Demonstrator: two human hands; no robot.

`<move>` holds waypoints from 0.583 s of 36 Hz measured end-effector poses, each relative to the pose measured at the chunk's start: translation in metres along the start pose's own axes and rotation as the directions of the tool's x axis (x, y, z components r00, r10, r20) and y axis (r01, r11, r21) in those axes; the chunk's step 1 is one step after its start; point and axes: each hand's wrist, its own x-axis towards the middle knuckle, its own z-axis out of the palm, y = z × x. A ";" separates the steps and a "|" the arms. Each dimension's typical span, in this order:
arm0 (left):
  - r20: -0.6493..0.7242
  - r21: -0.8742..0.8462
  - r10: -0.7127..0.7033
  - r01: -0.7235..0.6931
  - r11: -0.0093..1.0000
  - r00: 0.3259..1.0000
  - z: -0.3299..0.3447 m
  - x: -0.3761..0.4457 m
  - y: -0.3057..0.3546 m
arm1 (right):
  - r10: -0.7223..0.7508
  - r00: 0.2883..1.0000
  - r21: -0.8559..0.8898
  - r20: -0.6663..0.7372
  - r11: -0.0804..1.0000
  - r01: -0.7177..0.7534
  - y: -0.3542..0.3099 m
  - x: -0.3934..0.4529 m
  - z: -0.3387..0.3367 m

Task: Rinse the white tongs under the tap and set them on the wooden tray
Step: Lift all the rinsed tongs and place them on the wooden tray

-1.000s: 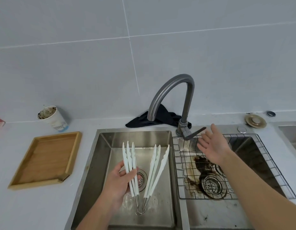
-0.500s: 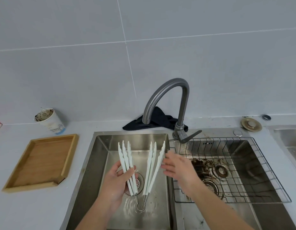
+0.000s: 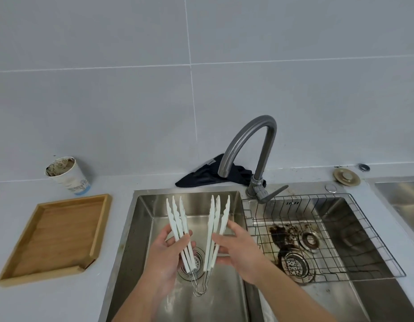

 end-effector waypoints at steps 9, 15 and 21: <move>0.043 -0.019 -0.028 0.029 0.999 0.999 -0.035 0.010 0.016 | -0.016 0.994 -0.038 -0.110 0.999 0.012 0.004 0.003 0.041; 0.069 -0.042 -0.033 0.036 0.998 0.997 -0.060 0.019 0.026 | -0.020 0.984 -0.046 -0.178 0.999 0.012 0.004 0.008 0.074; 0.101 -0.039 -0.028 0.032 0.999 0.995 -0.092 0.028 0.038 | -0.029 0.976 -0.012 -0.217 1.000 0.027 0.010 0.015 0.109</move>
